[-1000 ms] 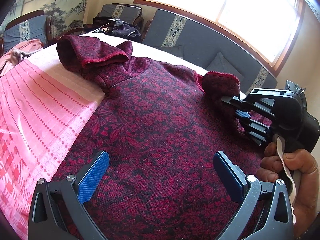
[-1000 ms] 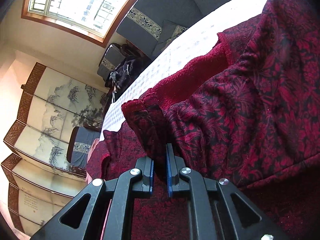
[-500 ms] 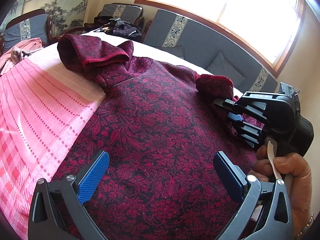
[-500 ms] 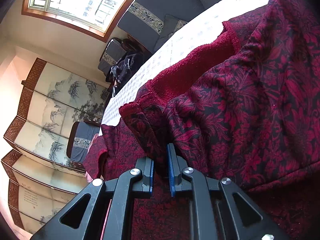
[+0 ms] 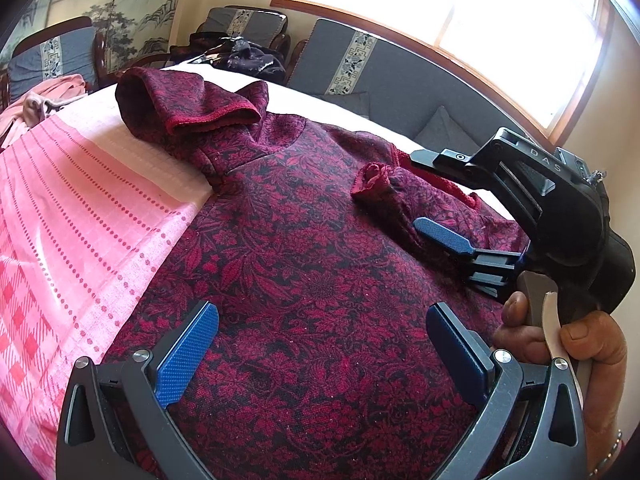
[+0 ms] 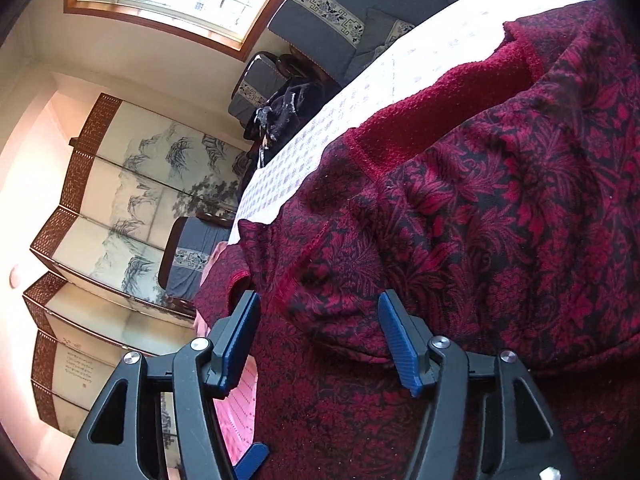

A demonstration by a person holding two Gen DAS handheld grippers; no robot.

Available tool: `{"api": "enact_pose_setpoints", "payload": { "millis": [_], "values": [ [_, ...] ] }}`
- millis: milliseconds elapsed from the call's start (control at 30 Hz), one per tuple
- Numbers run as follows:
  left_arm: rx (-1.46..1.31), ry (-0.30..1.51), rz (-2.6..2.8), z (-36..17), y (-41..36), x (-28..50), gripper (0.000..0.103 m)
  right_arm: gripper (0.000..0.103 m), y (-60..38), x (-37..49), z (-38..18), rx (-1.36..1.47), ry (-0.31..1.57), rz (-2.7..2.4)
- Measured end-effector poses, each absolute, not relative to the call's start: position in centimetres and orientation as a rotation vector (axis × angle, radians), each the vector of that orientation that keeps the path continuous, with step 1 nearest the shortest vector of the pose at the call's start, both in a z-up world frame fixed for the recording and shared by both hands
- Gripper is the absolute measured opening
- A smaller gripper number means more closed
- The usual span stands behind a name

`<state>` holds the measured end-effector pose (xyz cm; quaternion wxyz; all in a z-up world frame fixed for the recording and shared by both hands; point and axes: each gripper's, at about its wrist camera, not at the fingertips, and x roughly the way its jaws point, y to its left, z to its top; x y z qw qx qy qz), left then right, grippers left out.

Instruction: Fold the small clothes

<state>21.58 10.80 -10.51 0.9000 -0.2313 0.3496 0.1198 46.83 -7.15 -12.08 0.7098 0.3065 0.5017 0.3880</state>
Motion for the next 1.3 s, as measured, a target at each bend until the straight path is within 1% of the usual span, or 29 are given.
{"api": "enact_pose_setpoints", "payload": {
  "millis": [167, 300, 367, 433, 500, 567, 667, 767, 833, 900, 967, 1000, 1033, 1100, 1133, 1200, 1300],
  "values": [
    [-0.488, 0.725, 0.249, -10.6, 11.0, 21.7, 0.103, 0.064, -8.0, 45.8, -11.7, 0.774, 1.093, 0.941],
    [-0.492, 0.711, 0.234, -10.5, 11.1, 21.6, 0.103, 0.064, -10.9, 42.9, -10.1, 0.769, 1.021, 0.934],
    [-0.493, 0.695, 0.221, -10.3, 11.2, 21.4, 0.103, 0.064, -12.5, 41.0, -9.1, 0.709, 0.973, 0.891],
    [-0.495, 0.678, 0.198, -10.0, 11.3, 21.1, 0.103, 0.064, -13.9, 38.9, -8.3, 0.591, 0.925, 0.810],
    [-0.469, 0.655, 0.187, -9.2, 11.3, 20.5, 0.103, 0.062, -14.7, 37.3, -8.0, 0.464, 0.904, 0.723],
    [-0.384, 0.649, 0.202, -7.8, 11.1, 20.1, 0.103, 0.057, -15.5, 36.4, -8.2, 0.389, 0.891, 0.688],
    [-0.202, 0.651, 0.186, -5.2, 11.2, 20.4, 0.102, 0.056, -15.8, 35.7, -9.0, 0.336, 0.903, 0.666],
    [0.040, 0.598, 0.222, -2.7, 12.3, 21.2, 0.101, 0.056, -16.6, 35.4, -11.2, 0.375, 0.950, 0.672],
    [0.243, 0.579, 0.222, -2.2, 12.8, 22.5, 0.101, 0.056, -16.9, 35.5, -11.3, 0.402, 0.939, 0.683],
    [0.432, 0.589, 0.203, -2.9, 13.4, 24.0, 0.101, 0.056, -17.4, 35.7, -11.6, 0.434, 0.942, 0.682],
    [0.503, 0.638, 0.135, -3.8, 14.9, 25.7, 0.096, 0.054, -18.0, 35.8, -11.9, 0.476, 0.949, 0.680],
    [0.510, 0.670, 0.114, -4.3, 15.9, 26.6, 0.082, 0.054, -18.3, 35.8, -12.0, 0.495, 0.946, 0.679],
    [0.504, 0.702, 0.092, -4.6, 17.0, 27.4, 0.066, 0.053, -18.6, 35.8, -12.1, 0.511, 0.943, 0.676],
    [0.481, 0.742, 0.071, -5.1, 19.3, 28.8, 0.057, 0.053, -19.1, 35.8, -12.2, 0.532, 0.938, 0.676],
    [0.479, 0.750, 0.076, -5.3, 20.4, 29.2, 0.055, 0.053, -19.2, 35.8, -12.3, 0.538, 0.937, 0.676],
    [0.486, 0.764, 0.065, -5.7, 22.3, 29.3, 0.053, 0.053, -19.4, 35.9, -12.4, 0.539, 0.936, 0.676],
    [0.463, 0.783, 0.011, -5.6, 24.6, 27.8, 0.053, 0.053, -19.4, 35.9, -12.3, 0.533, 0.937, 0.675]
  ]
}}
